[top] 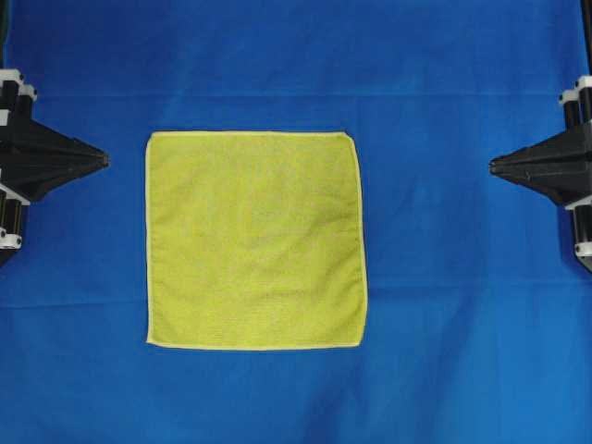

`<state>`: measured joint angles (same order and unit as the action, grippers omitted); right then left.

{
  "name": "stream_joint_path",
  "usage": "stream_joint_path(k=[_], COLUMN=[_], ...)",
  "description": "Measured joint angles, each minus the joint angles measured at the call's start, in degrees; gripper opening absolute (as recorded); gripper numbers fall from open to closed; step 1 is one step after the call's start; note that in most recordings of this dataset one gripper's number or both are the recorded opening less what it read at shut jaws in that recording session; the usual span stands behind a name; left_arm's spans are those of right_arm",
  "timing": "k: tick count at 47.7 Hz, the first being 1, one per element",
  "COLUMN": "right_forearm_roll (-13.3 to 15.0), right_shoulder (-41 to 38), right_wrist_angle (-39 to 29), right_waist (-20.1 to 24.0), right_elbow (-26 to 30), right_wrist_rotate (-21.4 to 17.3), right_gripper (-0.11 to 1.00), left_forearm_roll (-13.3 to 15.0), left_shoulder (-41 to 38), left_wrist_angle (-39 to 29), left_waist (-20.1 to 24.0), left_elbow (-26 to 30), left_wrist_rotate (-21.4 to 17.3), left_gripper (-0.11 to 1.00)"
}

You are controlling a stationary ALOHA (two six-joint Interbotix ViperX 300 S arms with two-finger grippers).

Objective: Fold the yellow towel.
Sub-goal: 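Move both grippers to the towel's top corners and pinch them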

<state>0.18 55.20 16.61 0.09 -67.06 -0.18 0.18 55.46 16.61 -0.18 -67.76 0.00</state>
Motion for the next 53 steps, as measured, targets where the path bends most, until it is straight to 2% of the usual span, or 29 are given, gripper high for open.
stream_joint_path(k=[7,18,29,32,35,39,42,44,46,53], right_forearm_roll=[-0.09,-0.26,-0.26,-0.26,-0.26,-0.18,-0.09,0.09,0.18,0.26], right_shoulder=[-2.11,-11.43,-24.70,-28.56,-32.70,-38.41,-42.36,-45.00,-47.11,-54.49], right_wrist_angle=[-3.16,-13.10,-14.50,-14.68,-14.94,-15.21,-15.29,-15.38,-15.38,-15.29], right_waist=[-1.41,-8.26,-14.06,-15.21,-16.00,-17.14,-18.11,-18.72,-19.34,-20.48], right_elbow=[1.41,7.03,11.07,12.57,14.33,16.70,18.19,18.98,19.69,22.06], right_wrist_rotate=[0.00,-0.97,-1.14,-1.05,-1.05,-1.05,-1.05,-1.05,-1.05,-1.05], right_gripper=[0.00,0.00,0.01,0.03,0.19,0.46,0.60,0.61,0.58,0.57], left_forearm_roll=[1.05,1.23,1.23,1.32,1.23,1.32,1.32,1.32,1.32,1.32], left_shoulder=[-0.62,-5.10,-13.62,-16.17,-18.90,-22.59,-25.66,-27.95,-29.97,-36.65], left_wrist_angle=[-2.64,-4.57,-4.66,-4.57,-4.48,-4.13,-3.87,-3.52,-2.99,-0.35], left_waist=[0.00,2.99,8.00,9.67,11.51,13.80,15.21,16.08,16.79,18.98], left_elbow=[0.09,0.09,0.09,0.09,-0.26,-0.88,-1.23,-1.23,-1.23,-1.49], left_wrist_rotate=[0.88,0.97,1.49,1.58,1.49,1.58,1.58,1.67,1.58,1.67], left_gripper=[0.00,0.00,0.01,0.09,0.24,0.50,0.68,0.77,0.82,0.81])
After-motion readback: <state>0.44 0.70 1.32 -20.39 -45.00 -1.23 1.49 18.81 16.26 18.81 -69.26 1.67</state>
